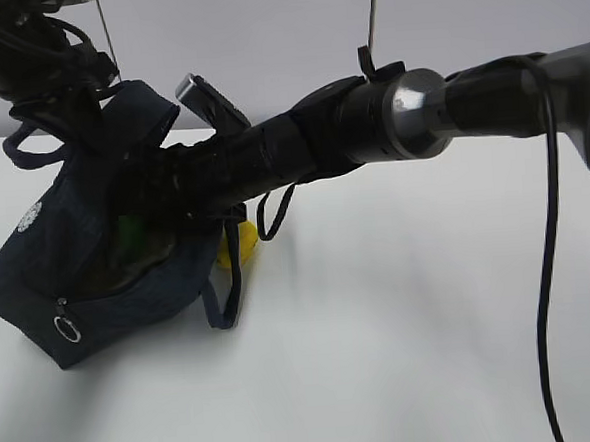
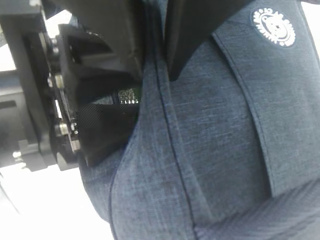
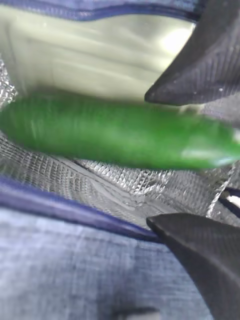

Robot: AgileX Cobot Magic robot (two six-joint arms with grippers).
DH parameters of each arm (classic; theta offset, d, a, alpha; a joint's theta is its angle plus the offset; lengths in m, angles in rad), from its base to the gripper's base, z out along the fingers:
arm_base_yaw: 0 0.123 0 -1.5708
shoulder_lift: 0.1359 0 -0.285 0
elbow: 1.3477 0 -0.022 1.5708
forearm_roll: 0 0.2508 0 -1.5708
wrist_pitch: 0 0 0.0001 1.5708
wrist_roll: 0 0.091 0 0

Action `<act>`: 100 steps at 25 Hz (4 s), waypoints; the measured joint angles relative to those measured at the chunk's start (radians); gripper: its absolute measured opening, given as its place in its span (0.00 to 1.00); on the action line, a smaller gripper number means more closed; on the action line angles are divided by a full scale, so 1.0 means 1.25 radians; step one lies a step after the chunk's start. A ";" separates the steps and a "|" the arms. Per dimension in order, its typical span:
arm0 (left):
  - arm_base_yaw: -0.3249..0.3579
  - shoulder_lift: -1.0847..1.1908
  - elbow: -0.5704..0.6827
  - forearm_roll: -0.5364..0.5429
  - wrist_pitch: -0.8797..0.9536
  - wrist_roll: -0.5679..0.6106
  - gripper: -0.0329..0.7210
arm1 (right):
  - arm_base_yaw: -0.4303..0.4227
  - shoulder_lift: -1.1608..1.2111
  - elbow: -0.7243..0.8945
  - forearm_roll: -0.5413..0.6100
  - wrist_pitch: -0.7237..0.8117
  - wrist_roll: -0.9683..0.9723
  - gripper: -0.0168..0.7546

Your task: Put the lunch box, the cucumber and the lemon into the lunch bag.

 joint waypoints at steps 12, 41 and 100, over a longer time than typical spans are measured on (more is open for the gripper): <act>0.000 0.000 0.000 0.000 0.000 0.004 0.12 | -0.018 -0.020 -0.013 -0.047 0.046 -0.014 0.68; 0.056 0.000 0.000 0.062 0.000 0.009 0.12 | -0.097 -0.190 -0.013 -0.750 0.128 0.403 0.66; 0.076 0.000 0.000 0.096 -0.003 0.011 0.12 | -0.033 0.035 0.005 -0.659 -0.193 0.721 0.66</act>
